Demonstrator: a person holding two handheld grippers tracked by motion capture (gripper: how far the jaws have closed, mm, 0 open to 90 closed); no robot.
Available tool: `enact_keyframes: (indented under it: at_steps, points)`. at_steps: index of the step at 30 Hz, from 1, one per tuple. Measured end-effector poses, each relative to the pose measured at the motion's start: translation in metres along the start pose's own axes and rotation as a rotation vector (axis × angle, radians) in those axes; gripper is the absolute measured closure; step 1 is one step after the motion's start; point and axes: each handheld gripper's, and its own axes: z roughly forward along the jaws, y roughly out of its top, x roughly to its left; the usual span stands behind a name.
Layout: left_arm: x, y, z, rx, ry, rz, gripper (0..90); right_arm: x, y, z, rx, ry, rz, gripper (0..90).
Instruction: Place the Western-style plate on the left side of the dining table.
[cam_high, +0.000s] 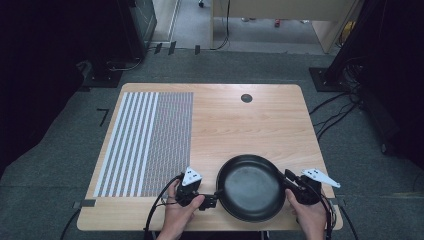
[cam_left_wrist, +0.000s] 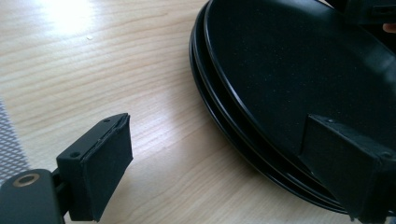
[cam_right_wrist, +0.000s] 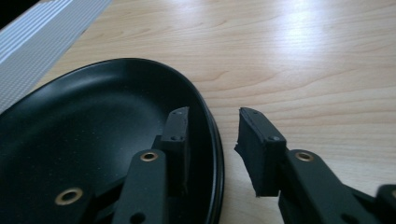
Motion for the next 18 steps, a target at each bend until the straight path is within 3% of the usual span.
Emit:
enact_keyframes:
  at_steps: [1, 2, 5, 8, 11, 12, 15, 18]
  points:
    - [0.0, 0.0, 0.0, 0.0, 0.0, 0.0, 11.9, 0.0, 0.0, 0.0, 0.0, 0.0, 0.0, 66.4]
    - [-0.0015, 0.0003, 0.0008, 0.001, 0.013, -0.011, 14.6, 0.0007, 0.0, 0.001, 0.033, 0.019, 0.007, 69.4]
    - [-0.0028, 0.0, 0.0017, 0.008, 0.012, -0.012, 16.1, 0.0019, -0.0006, 0.0012, 0.043, 0.004, -0.003, 70.5]
    - [-0.0052, -0.0001, 0.0017, 0.002, -0.001, -0.015, 24.9, 0.0024, -0.0006, 0.0016, 0.053, -0.005, -0.016, 77.3]
    - [-0.0062, -0.0005, 0.0011, -0.005, -0.025, -0.015, 36.8, 0.0017, -0.0004, 0.0005, 0.052, -0.006, -0.01, 78.8]
    - [-0.0071, -0.0008, 0.0012, -0.008, -0.041, -0.016, 39.7, 0.0002, 0.0001, -0.0013, 0.044, -0.001, 0.005, 83.0]
    - [-0.0074, -0.0011, 0.0017, -0.006, -0.059, -0.021, 46.4, -0.0018, 0.0003, -0.0028, 0.04, 0.014, 0.038, 83.8]
    - [-0.0082, -0.0017, 0.0038, 0.01, -0.101, -0.026, 50.1, -0.0025, -0.0005, -0.0026, 0.036, 0.019, 0.042, 83.9]
